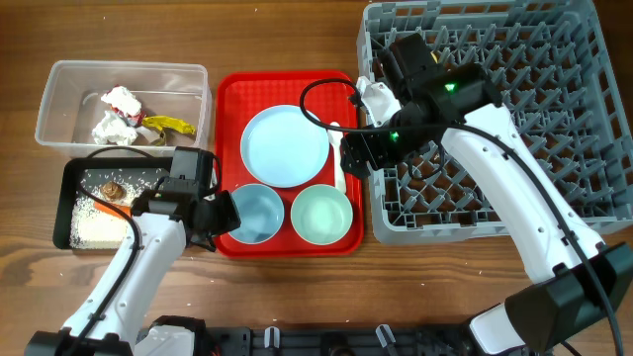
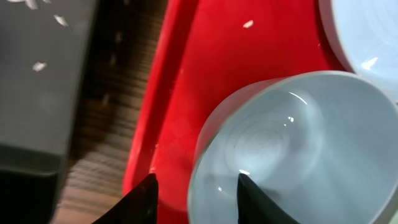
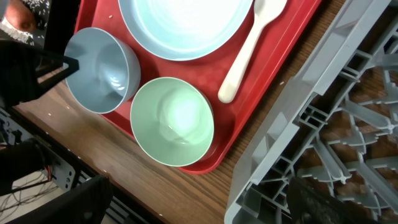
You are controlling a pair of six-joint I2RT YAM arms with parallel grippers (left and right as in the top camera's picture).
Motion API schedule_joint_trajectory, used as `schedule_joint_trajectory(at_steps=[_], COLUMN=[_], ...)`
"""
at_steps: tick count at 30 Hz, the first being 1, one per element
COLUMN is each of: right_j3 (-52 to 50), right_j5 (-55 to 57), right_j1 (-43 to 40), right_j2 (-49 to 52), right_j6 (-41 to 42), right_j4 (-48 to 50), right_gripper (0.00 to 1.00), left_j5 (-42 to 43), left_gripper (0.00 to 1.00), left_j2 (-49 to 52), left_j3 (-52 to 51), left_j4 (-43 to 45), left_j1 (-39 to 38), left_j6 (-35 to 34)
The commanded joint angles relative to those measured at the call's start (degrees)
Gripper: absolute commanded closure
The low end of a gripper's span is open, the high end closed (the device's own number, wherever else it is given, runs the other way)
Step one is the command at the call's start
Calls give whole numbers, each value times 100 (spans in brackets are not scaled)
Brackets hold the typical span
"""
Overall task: Sort waste into correct bins and load items into the dishwasher rack
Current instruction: 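Move the left gripper to the light-blue bowl and grasp its rim, then lift the blue bowl with the left gripper and pass it to the right gripper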
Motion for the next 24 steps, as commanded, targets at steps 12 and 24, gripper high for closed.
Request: schedule_joint_trajectory(at_steps=[12, 24], right_j3=[-26, -26], right_j5=[-188, -710], right_j1=[13, 404], right_j2=[57, 57], right_j6=[46, 4], right_j4=[197, 686], right_gripper=[7, 18], left_j5=[249, -76], left_gripper=[96, 96], left_j2=[-146, -800], left_j3=[-212, 1814], left_j4=[46, -1259], left_j1=[-22, -903], left_j6=[-11, -195])
